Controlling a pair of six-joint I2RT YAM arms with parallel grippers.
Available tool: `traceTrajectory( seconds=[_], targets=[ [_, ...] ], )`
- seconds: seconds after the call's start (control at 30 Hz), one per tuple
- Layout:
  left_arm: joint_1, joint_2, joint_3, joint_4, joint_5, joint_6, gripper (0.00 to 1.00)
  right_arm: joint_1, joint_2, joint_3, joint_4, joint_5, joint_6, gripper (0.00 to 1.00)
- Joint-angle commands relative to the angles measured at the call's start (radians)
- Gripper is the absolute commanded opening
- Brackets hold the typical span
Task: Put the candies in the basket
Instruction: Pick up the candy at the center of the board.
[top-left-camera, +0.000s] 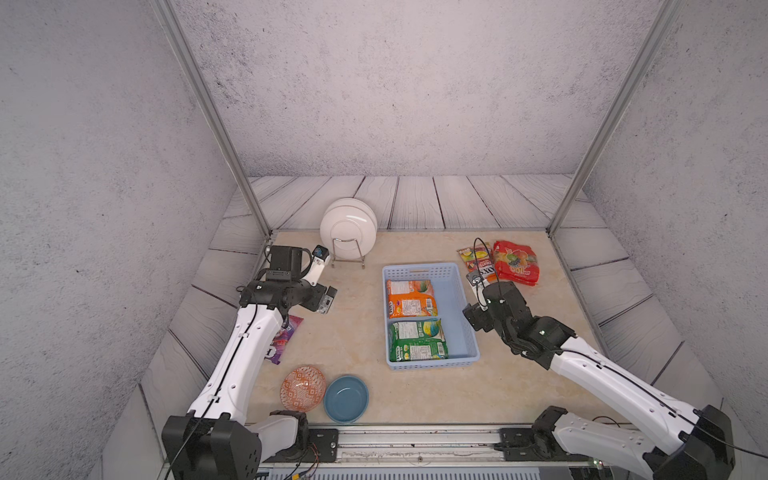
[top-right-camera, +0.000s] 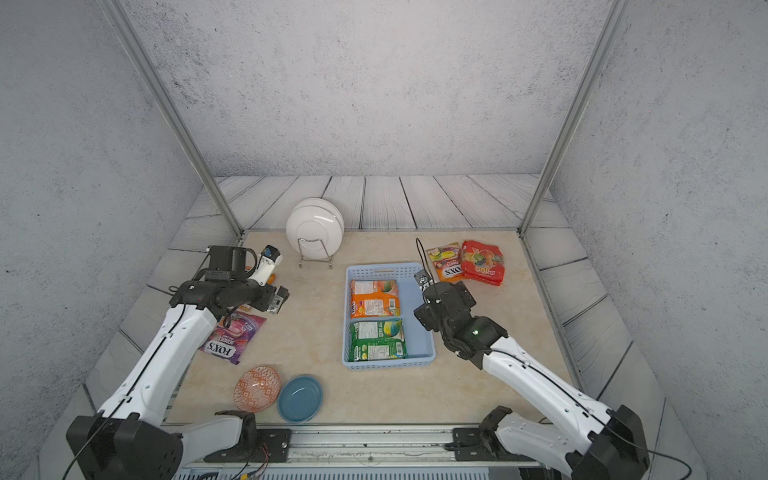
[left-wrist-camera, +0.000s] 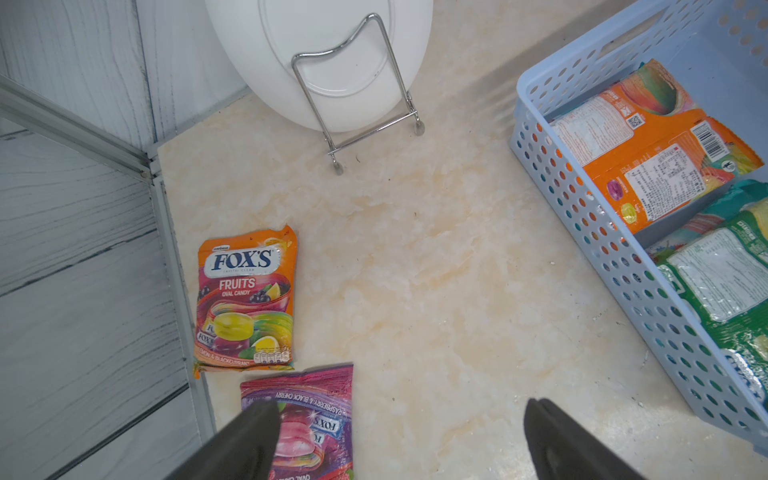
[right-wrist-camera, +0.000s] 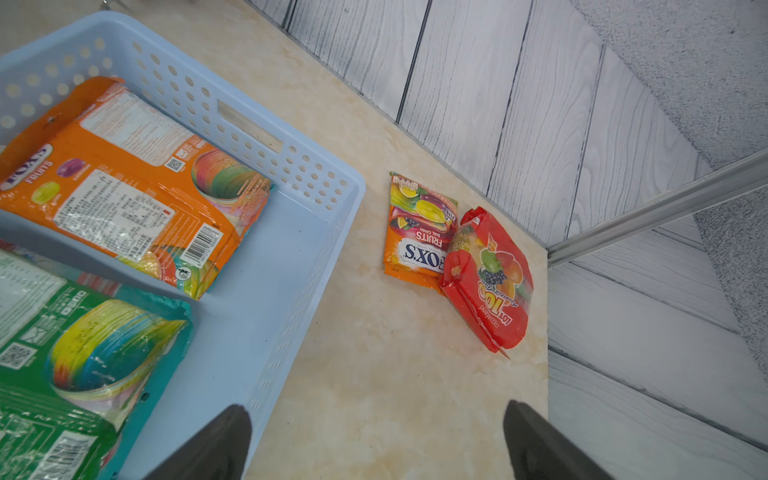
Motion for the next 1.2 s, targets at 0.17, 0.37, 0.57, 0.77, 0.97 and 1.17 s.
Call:
traceTrajectory(
  seconds=[0.17, 0.37, 0.57, 0.77, 0.97, 1.17],
  targets=[
    [0.007, 0.061, 0.05, -0.152, -0.083, 0.022, 0.98, -0.004, -0.162, -0.139, 0.192, 0.072, -0.098, 0.99],
    [0.008, 0.077, 0.014, -0.205, -0.207, 0.07, 0.98, -0.005, -0.202, -0.174, 0.233, 0.093, -0.129, 0.99],
    [0.011, 0.121, -0.03, -0.252, -0.317, 0.116, 0.98, -0.004, -0.209, -0.177, 0.241, 0.092, -0.138, 0.99],
    [0.05, 0.178, -0.103, -0.237, -0.351, 0.15, 0.84, -0.004, -0.23, -0.184, 0.244, 0.097, -0.136, 0.99],
    [0.094, 0.247, -0.168, -0.163, -0.378, 0.162, 0.75, -0.004, -0.233, -0.181, 0.253, 0.091, -0.145, 0.99],
    [0.133, 0.298, -0.218, -0.03, -0.433, 0.203, 0.75, -0.004, -0.235, -0.185, 0.257, 0.096, -0.152, 0.99]
  ],
)
